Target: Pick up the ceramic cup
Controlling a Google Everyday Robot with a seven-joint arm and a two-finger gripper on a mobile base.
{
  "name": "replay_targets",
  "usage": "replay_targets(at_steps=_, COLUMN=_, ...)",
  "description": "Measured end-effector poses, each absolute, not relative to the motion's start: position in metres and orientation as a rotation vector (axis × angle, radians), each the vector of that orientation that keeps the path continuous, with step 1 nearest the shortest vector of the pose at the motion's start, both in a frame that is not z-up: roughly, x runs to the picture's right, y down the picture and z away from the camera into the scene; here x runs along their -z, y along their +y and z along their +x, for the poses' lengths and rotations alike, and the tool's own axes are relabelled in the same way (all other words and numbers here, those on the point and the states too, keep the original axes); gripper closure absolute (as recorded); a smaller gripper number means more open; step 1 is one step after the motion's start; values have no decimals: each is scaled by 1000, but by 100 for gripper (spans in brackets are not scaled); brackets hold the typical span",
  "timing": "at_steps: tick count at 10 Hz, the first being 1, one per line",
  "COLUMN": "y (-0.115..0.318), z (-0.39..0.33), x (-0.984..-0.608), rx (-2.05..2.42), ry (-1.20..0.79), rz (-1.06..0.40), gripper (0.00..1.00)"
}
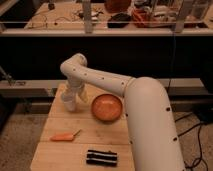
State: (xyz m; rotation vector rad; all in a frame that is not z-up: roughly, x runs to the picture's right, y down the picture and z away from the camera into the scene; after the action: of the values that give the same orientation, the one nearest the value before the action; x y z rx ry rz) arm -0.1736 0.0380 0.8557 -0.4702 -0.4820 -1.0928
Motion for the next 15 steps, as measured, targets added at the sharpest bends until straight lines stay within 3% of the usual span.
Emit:
replay_targets(at_steps=2, y=46, z=-176, x=-865, rx=1095, ry=-472, rz=-499, gripper=20)
replay_targets(at_steps=5, y=44, z=-171, x=-860, rx=1099, ry=-491, rz=-471, gripper=39)
replay_targets(at_steps=10, y=43, z=-167, x=-854, rx=1108, ry=-493, rz=-475, gripper=92)
replay_targets(at_steps=12, y=34, z=-168, x=-843, rx=1110, ry=-496, rz=-467, gripper=98)
replay_targets(at_steps=15, y=15, z=-168, x=-821, rx=1114, ry=-498, rz=-457, gripper=98)
